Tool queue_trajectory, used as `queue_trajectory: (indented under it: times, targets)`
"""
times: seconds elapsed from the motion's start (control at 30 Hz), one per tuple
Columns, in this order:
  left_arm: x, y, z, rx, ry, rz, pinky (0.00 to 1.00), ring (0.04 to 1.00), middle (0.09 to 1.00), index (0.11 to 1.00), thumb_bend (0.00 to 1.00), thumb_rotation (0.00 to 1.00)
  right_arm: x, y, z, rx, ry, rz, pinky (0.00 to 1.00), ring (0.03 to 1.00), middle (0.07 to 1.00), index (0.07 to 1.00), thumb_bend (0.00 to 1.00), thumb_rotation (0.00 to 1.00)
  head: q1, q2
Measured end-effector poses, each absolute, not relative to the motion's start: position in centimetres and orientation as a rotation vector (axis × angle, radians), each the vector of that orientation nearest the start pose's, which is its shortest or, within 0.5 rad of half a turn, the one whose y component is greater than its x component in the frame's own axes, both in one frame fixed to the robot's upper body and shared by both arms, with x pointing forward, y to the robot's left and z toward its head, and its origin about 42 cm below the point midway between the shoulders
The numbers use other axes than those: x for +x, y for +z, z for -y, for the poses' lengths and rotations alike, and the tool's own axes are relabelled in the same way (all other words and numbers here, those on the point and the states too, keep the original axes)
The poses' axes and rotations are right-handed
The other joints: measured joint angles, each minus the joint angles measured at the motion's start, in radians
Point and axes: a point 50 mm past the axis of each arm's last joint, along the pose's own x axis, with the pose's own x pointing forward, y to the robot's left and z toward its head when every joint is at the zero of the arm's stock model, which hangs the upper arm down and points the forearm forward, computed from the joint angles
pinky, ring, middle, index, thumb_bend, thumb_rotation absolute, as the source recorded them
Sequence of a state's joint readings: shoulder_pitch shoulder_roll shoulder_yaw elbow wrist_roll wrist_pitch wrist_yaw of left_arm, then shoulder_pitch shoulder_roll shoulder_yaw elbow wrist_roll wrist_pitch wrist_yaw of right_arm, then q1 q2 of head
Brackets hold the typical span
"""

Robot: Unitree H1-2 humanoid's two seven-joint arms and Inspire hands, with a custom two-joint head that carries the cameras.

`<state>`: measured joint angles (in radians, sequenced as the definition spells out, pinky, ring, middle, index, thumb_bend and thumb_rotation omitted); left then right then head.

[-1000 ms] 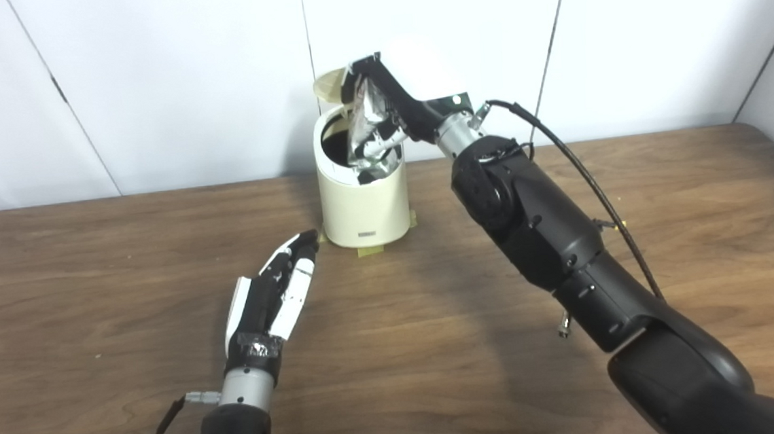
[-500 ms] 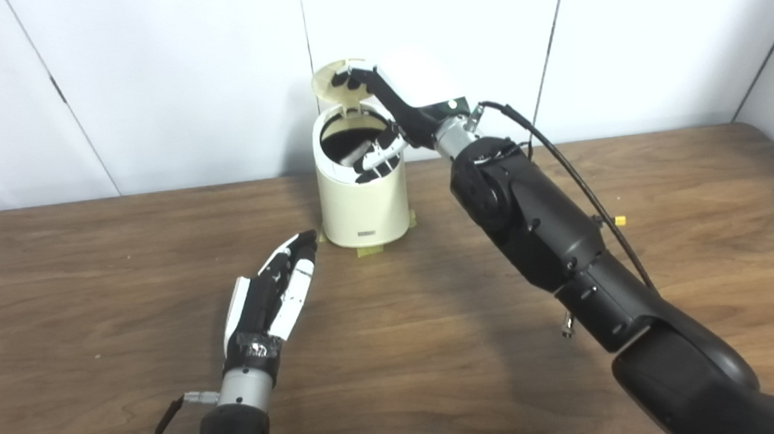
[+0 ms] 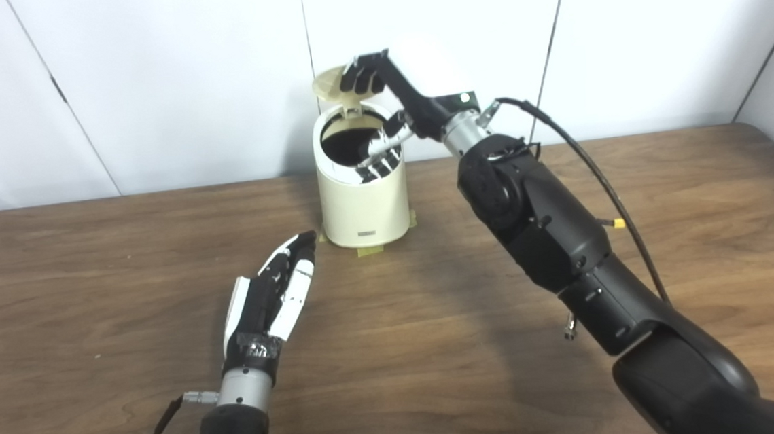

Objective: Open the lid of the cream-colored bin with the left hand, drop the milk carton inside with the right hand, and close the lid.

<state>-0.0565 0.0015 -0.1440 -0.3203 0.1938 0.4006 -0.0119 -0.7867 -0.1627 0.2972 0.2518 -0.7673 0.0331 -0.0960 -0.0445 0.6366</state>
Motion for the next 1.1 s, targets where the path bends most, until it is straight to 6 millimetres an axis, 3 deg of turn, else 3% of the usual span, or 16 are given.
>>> queue_trajectory:
  times: [0.2,0.37,0.53,0.67,0.73,0.8,0.87,0.97,1.1]
  targets:
    - [28.9,17.1,-17.4,0.179,-0.085,-0.014,0.87,0.874,0.867,0.855,0.29,0.71,45.9,30.3,13.7,-0.893,0.063,0.614,0.37,0.398,0.504,0.508,0.52,0.00,0.002,-0.003]
    - [29.1,17.1,-18.0,0.031,-0.043,-0.034,0.87,0.861,0.855,0.843,0.30,0.56,44.3,28.7,16.0,-0.765,0.013,0.523,0.38,0.424,0.488,0.495,0.52,0.00,0.002,-0.008]
    - [30.2,17.9,-18.6,-0.018,-0.034,-0.022,0.86,0.850,0.850,0.821,0.32,0.57,41.8,26.7,18.5,-0.628,-0.036,0.393,0.41,0.426,0.484,0.525,0.52,0.00,0.002,-0.009]
    - [32.1,19.6,-20.1,-0.011,-0.014,0.009,0.85,0.859,0.860,0.817,0.32,0.61,38.6,24.4,20.2,-0.452,-0.064,0.241,0.48,0.548,0.482,0.511,0.52,0.01,0.002,-0.011]
    - [32.8,20.5,-20.9,0.002,-0.008,0.031,0.85,0.854,0.854,0.826,0.32,0.65,37.4,23.2,20.9,-0.343,-0.052,0.150,0.58,0.633,0.637,0.502,0.50,0.12,0.003,-0.011]
    - [33.7,21.1,-21.4,0.023,-0.015,0.043,0.84,0.858,0.862,0.843,0.29,0.75,36.0,22.3,21.7,-0.192,-0.043,0.076,0.68,0.737,0.757,0.728,0.51,0.49,0.006,-0.017]
    - [34.5,21.6,-21.9,0.050,-0.028,0.051,0.83,0.857,0.864,0.843,0.28,0.77,34.9,21.7,21.9,-0.095,-0.024,0.048,0.74,0.803,0.824,0.803,0.53,0.65,0.008,-0.020]
    - [36.1,22.8,-22.6,0.056,-0.060,0.071,0.80,0.843,0.851,0.821,0.31,0.73,33.5,20.5,22.1,0.024,0.004,0.020,0.83,0.887,0.898,0.872,0.57,0.77,0.014,-0.025]
    - [38.2,24.5,-23.3,0.070,-0.078,0.097,0.83,0.860,0.861,0.822,0.37,0.72,31.6,18.9,21.9,0.124,0.020,-0.021,0.84,0.901,0.925,0.906,0.55,0.84,0.031,-0.035]
